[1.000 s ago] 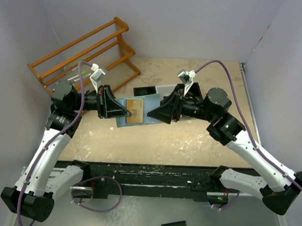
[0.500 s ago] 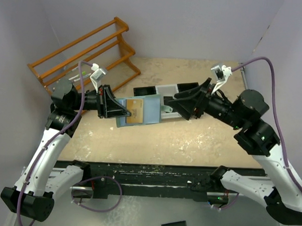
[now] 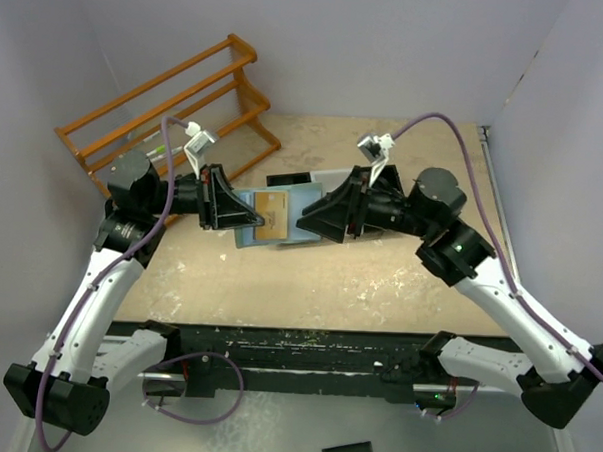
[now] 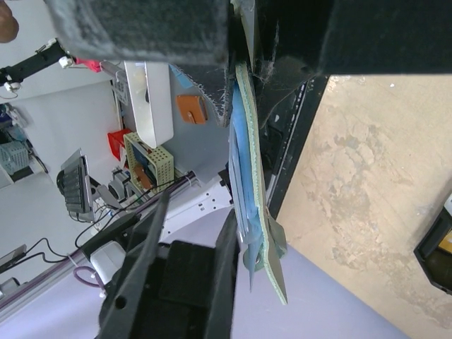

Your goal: Take the credit cards out of the card holder

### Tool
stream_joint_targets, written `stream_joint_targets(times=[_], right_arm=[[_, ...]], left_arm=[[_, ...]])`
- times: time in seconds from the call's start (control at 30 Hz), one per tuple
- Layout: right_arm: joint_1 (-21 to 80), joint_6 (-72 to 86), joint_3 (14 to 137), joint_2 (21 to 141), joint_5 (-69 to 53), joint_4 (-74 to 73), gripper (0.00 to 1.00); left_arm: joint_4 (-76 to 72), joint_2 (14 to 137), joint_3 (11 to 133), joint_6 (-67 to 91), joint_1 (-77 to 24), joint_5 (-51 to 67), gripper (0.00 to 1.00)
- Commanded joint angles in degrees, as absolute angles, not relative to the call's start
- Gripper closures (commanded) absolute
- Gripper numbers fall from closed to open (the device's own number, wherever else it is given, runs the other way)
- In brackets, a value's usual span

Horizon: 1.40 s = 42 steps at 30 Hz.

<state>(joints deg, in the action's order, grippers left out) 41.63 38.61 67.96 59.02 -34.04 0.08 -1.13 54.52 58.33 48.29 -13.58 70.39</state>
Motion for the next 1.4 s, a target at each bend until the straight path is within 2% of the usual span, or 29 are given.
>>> stream_joint_targets(times=[0.0,0.43,0.7,0.93,1.1,1.37], right_arm=[[42.01,44.57,64.82,60.96,-38.48,12.23,0.49],[44.3,50.76,59.13,64.0,-38.94,25.43,0.57],[44.3,52.97,59.95,66.18,-39.4,29.27,0.78],[44.3,54.35,59.82,67.42,-38.79,30.59,0.87],[44.3,55.14,58.29,66.45,-40.85,30.53,1.0],[44.0,55.66,53.77,64.44,-40.52,32.32,1.0]], left_arm=[[-3.1,54.45,61.5,46.86,-13.79,70.17,1.0],[-5.81,54.85,60.91,49.21,-13.75,71.16,1.0],[-5.98,54.15,60.82,49.55,-13.8,71.9,1.0],[-5.98,54.21,60.68,49.65,-13.79,71.98,0.93],[-5.87,54.4,60.68,50.06,-13.79,72.25,0.86],[-11.96,54.34,59.96,56.22,-13.79,73.95,0.82]])
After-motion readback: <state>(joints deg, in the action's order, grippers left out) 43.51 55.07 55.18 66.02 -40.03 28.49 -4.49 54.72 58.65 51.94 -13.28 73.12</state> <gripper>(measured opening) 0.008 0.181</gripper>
